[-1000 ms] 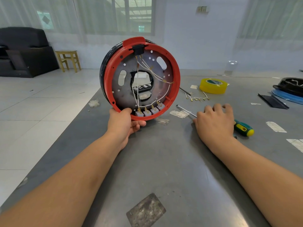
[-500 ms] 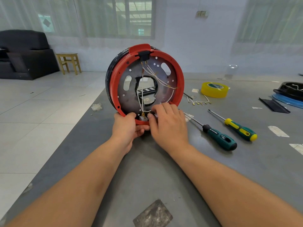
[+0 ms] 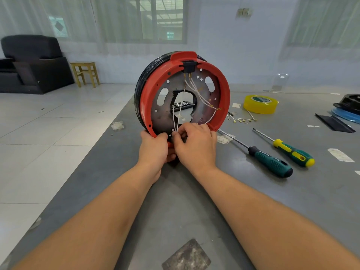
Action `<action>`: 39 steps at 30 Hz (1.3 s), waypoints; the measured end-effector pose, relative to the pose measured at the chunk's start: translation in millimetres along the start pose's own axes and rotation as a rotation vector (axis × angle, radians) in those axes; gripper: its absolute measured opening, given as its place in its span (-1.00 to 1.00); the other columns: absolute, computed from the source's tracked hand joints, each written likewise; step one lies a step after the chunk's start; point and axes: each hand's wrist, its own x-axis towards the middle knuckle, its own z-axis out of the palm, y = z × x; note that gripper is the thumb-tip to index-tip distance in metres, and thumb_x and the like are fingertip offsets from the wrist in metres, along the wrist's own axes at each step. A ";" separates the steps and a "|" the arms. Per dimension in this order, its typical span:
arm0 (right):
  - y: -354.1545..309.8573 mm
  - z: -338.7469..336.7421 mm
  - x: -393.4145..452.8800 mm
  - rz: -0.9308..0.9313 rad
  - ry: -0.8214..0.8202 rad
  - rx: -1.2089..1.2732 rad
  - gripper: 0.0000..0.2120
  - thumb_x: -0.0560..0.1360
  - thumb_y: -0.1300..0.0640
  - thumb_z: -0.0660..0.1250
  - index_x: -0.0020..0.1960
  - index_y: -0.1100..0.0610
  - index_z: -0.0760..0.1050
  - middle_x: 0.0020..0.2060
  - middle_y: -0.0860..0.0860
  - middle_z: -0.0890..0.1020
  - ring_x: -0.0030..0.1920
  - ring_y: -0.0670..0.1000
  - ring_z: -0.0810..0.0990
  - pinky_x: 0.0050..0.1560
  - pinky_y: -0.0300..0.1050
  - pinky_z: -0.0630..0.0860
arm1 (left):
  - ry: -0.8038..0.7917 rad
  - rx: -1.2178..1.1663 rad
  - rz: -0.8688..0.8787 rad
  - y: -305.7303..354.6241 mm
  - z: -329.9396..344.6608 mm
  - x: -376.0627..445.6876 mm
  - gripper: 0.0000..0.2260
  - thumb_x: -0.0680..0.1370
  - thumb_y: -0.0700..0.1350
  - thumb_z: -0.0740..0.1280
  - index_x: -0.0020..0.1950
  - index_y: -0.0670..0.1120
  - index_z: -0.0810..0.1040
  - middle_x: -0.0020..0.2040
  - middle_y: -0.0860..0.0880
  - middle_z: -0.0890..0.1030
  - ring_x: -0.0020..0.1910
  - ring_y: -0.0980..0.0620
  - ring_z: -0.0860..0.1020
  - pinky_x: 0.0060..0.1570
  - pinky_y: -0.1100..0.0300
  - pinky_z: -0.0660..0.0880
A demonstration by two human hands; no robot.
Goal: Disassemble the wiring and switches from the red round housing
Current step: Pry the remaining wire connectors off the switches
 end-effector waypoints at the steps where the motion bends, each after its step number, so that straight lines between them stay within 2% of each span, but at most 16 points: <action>1: -0.5 -0.6 -0.3 -0.004 0.004 0.006 -0.85 0.55 -0.08 0.34 -0.12 -0.04 0.56 -0.17 -0.13 0.61 0.01 -0.03 0.48 0.13 0.02 0.31 | -0.004 -0.007 0.000 0.2 -0.5 -0.3 -0.77 0.63 -0.20 0.25 0.26 -0.01 0.36 0.09 -0.23 0.65 -0.16 -0.14 0.64 -0.34 0.11 0.58; 4: -1.2 -2.7 -1.1 -0.008 0.024 0.053 -0.84 0.57 -0.06 0.34 -0.13 -0.02 0.57 -0.18 -0.12 0.61 -0.01 -0.01 0.48 0.10 0.02 0.32 | -0.017 -0.016 -0.002 0.8 -2.3 -0.4 -0.76 0.63 -0.20 0.25 0.28 -0.01 0.37 -0.01 -0.20 0.65 -0.28 -0.10 0.63 -0.35 0.11 0.58; 8: 1.2 -8.7 -2.7 -0.073 0.020 0.068 -0.86 0.57 -0.02 0.36 -0.13 0.00 0.56 -0.18 -0.12 0.61 -0.04 0.00 0.48 0.05 0.00 0.32 | -0.035 -0.034 -0.014 2.2 -3.8 -0.8 -0.74 0.64 -0.22 0.23 0.31 -0.03 0.37 0.01 -0.25 0.67 -0.42 -0.06 0.64 -0.40 0.12 0.56; 13: 10.6 -22.8 -11.7 -0.151 0.002 0.039 -0.91 0.55 0.03 0.39 -0.08 0.03 0.60 -0.19 -0.08 0.63 -0.11 0.04 0.56 -0.03 0.06 0.45 | -0.023 -0.062 -0.030 4.2 -3.5 -0.8 -0.87 0.66 -0.22 0.19 0.19 -0.06 0.33 0.02 -0.31 0.68 -0.39 -0.14 0.70 -0.48 0.16 0.52; 17: 18.4 -42.3 -23.7 -0.186 -0.079 0.017 -0.93 0.56 0.02 0.38 -0.06 0.00 0.60 -0.21 -0.11 0.59 -0.15 0.01 0.56 -0.17 -0.01 0.49 | -0.003 -0.064 -0.034 4.0 -3.3 1.5 -0.86 0.68 -0.22 0.16 0.23 -0.09 0.33 -0.04 -0.37 0.70 -0.38 -0.15 0.70 -0.50 0.18 0.52; 19: 20.6 -53.2 -32.4 -0.199 -0.119 0.026 -0.94 0.57 0.02 0.39 -0.06 -0.01 0.59 -0.23 -0.15 0.57 -0.15 -0.03 0.56 -0.16 -0.01 0.51 | 0.009 -0.081 -0.038 4.1 -3.4 2.4 -0.89 0.68 -0.21 0.17 0.19 -0.08 0.32 -0.02 -0.37 0.69 -0.38 -0.14 0.70 -0.51 0.19 0.51; 21: 24.2 -64.6 -39.0 -0.199 -0.147 0.034 -0.95 0.56 0.02 0.40 -0.06 -0.03 0.59 -0.25 -0.18 0.55 -0.17 -0.07 0.55 -0.13 -0.03 0.52 | 0.011 -0.097 -0.048 3.8 -3.9 3.1 -0.85 0.68 -0.19 0.18 0.25 -0.10 0.32 0.00 -0.33 0.68 -0.37 -0.14 0.70 -0.51 0.19 0.50; 23: 29.8 -75.2 -38.0 -0.144 -0.140 0.072 -0.95 0.56 0.03 0.42 -0.07 -0.04 0.61 -0.25 -0.17 0.59 -0.19 -0.11 0.56 -0.11 -0.10 0.53 | 0.009 -0.113 -0.053 3.8 -4.3 3.4 -0.83 0.69 -0.18 0.20 0.27 -0.10 0.33 -0.01 -0.28 0.68 -0.35 -0.13 0.71 -0.52 0.19 0.50; 27: 46.1 -93.6 -12.6 0.152 0.018 0.235 -0.94 0.55 0.03 0.44 -0.09 -0.03 0.66 -0.28 -0.24 0.65 -0.19 -0.24 0.61 -0.10 -0.28 0.51 | 0.028 -0.129 -0.060 4.9 -4.1 3.3 -0.82 0.68 -0.13 0.26 0.24 -0.07 0.32 -0.01 -0.22 0.68 -0.33 -0.13 0.72 -0.53 0.20 0.49; 30: 62.0 -101.2 17.7 0.273 0.066 0.177 -0.90 0.55 0.01 0.40 -0.12 -0.05 0.66 -0.28 -0.21 0.66 -0.20 -0.20 0.62 -0.19 -0.31 0.44 | 0.033 -0.129 -0.057 5.3 -3.9 3.4 -0.77 0.68 -0.10 0.29 0.28 -0.06 0.31 -0.02 -0.19 0.69 -0.33 -0.12 0.72 -0.52 0.21 0.49; 33: 80.8 -97.5 48.0 0.364 -0.014 0.028 -0.81 0.55 0.05 0.35 -0.13 0.06 0.71 -0.23 -0.03 0.70 -0.15 0.01 0.60 -0.15 -0.15 0.41 | 0.048 -0.113 -0.037 4.3 -2.2 3.9 -0.75 0.67 -0.09 0.29 0.30 -0.07 0.30 -0.08 -0.15 0.68 -0.37 -0.09 0.71 -0.52 0.22 0.50; 35: 91.4 -85.6 67.6 0.425 -0.108 -0.066 -0.81 0.53 0.13 0.33 -0.14 0.12 0.71 -0.21 0.09 0.70 -0.12 0.12 0.59 -0.15 -0.12 0.42 | 0.055 -0.105 -0.026 3.7 -1.3 4.6 -0.75 0.67 -0.10 0.29 0.29 -0.07 0.30 -0.10 -0.13 0.68 -0.39 -0.07 0.71 -0.52 0.22 0.51; 37: 98.4 -70.4 84.7 0.475 -0.182 -0.158 -0.83 0.51 0.20 0.32 -0.10 0.20 0.70 -0.18 0.18 0.68 -0.10 0.18 0.60 -0.17 -0.11 0.45 | 0.054 -0.107 -0.021 3.4 -0.9 5.1 -0.75 0.67 -0.09 0.30 0.29 -0.07 0.31 -0.13 -0.12 0.68 -0.39 -0.08 0.71 -0.51 0.21 0.51; 39: 103.1 -55.6 97.4 0.502 -0.214 -0.235 -0.83 0.52 0.25 0.30 0.00 0.25 0.66 -0.06 0.23 0.67 -0.06 0.20 0.58 -0.15 -0.10 0.46 | 0.054 -0.107 -0.008 2.9 -1.5 4.6 -0.77 0.67 -0.07 0.32 0.25 -0.05 0.32 -0.22 -0.09 0.68 -0.38 -0.08 0.71 -0.51 0.20 0.52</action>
